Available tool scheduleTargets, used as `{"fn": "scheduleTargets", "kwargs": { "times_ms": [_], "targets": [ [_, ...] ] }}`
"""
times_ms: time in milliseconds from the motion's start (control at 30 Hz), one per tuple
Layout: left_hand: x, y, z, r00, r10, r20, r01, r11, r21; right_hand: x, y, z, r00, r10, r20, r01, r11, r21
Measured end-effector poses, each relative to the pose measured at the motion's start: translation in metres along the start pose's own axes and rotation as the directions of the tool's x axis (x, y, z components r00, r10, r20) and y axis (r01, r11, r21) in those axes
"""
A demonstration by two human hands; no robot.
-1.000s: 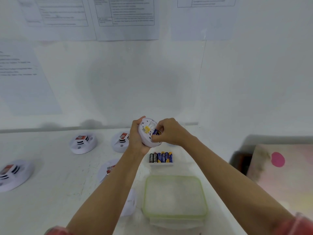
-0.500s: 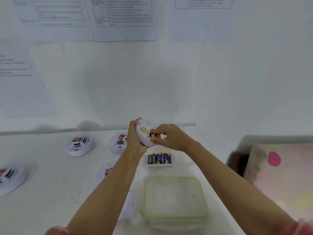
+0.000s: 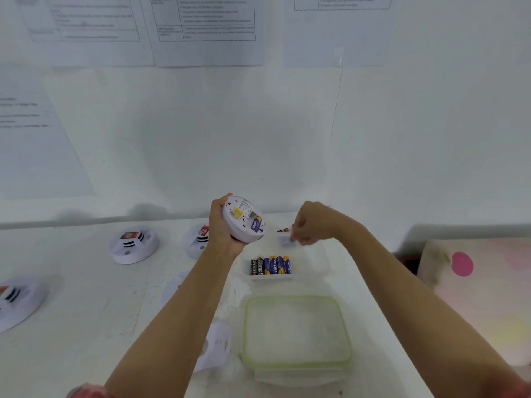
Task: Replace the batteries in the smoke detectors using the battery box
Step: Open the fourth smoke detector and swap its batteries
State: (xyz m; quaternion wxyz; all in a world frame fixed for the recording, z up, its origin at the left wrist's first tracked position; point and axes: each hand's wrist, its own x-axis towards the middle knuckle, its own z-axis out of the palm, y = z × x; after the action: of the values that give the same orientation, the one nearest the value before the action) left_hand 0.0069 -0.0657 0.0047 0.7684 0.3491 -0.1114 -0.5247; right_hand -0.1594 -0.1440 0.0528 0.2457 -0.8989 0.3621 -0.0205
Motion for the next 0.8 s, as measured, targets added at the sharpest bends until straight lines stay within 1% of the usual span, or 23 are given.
{"fn": "scheduleTargets", "kwargs": {
  "times_ms": [33, 67, 100, 200, 300, 533, 567, 600, 667, 700, 733, 800],
  "targets": [
    [0.0, 0.0, 0.0, 1.0, 0.0, 0.009, 0.0, 1.0, 0.003, 0.0, 0.0, 0.006, 0.997, 0.043, 0.065, -0.037, 0.996, -0.082],
    [-0.001, -0.001, 0.001, 1.0, -0.001, 0.015, 0.001, 1.0, 0.007, 0.001, 0.001, 0.014, 0.993, 0.07, 0.092, -0.056, 0.988, -0.141],
    [-0.002, -0.001, 0.002, 1.0, -0.003, 0.015, 0.003, 1.0, 0.01, 0.002, 0.002, 0.022, 0.991, 0.085, 0.106, -0.064, 0.98, -0.189],
    [-0.003, -0.002, 0.002, 1.0, -0.006, 0.013, 0.006, 1.0, -0.004, 0.002, 0.004, 0.042, 0.991, 0.073, 0.108, -0.04, 0.959, -0.279],
    [-0.005, -0.002, 0.001, 1.0, 0.01, 0.028, -0.01, 1.0, -0.011, 0.004, 0.008, 0.051, 0.989, 0.084, 0.12, -0.043, 0.951, -0.307],
    [-0.013, -0.004, 0.001, 1.0, 0.015, 0.02, -0.015, 1.0, 0.005, -0.002, 0.008, 0.05, 0.987, 0.079, 0.138, -0.035, 0.954, -0.297],
    [-0.013, -0.004, 0.001, 1.0, 0.015, 0.028, -0.015, 1.0, 0.001, -0.003, 0.007, 0.046, 0.99, 0.076, 0.118, -0.042, 0.962, -0.269],
    [-0.014, -0.004, 0.001, 0.999, 0.013, 0.031, -0.013, 1.0, -0.006, -0.003, 0.007, 0.041, 0.996, 0.061, 0.067, -0.047, 0.979, -0.198],
    [-0.015, -0.004, 0.001, 0.999, 0.006, 0.031, -0.006, 1.0, -0.024, -0.004, 0.002, 0.03, 0.995, 0.017, -0.098, -0.013, 0.999, 0.04],
    [-0.014, -0.004, 0.001, 0.999, -0.001, 0.036, 0.002, 0.999, -0.033, -0.006, -0.003, 0.025, 0.984, -0.001, -0.178, 0.029, 0.987, 0.155],
    [-0.015, -0.005, 0.001, 0.999, -0.005, 0.047, 0.007, 0.999, -0.038, -0.006, -0.008, 0.023, 0.974, -0.018, -0.227, 0.073, 0.969, 0.236],
    [-0.017, -0.006, 0.004, 0.997, -0.009, 0.079, 0.011, 1.0, -0.029, -0.006, -0.017, 0.023, 0.975, -0.058, -0.216, 0.125, 0.943, 0.309]
  ]
}}
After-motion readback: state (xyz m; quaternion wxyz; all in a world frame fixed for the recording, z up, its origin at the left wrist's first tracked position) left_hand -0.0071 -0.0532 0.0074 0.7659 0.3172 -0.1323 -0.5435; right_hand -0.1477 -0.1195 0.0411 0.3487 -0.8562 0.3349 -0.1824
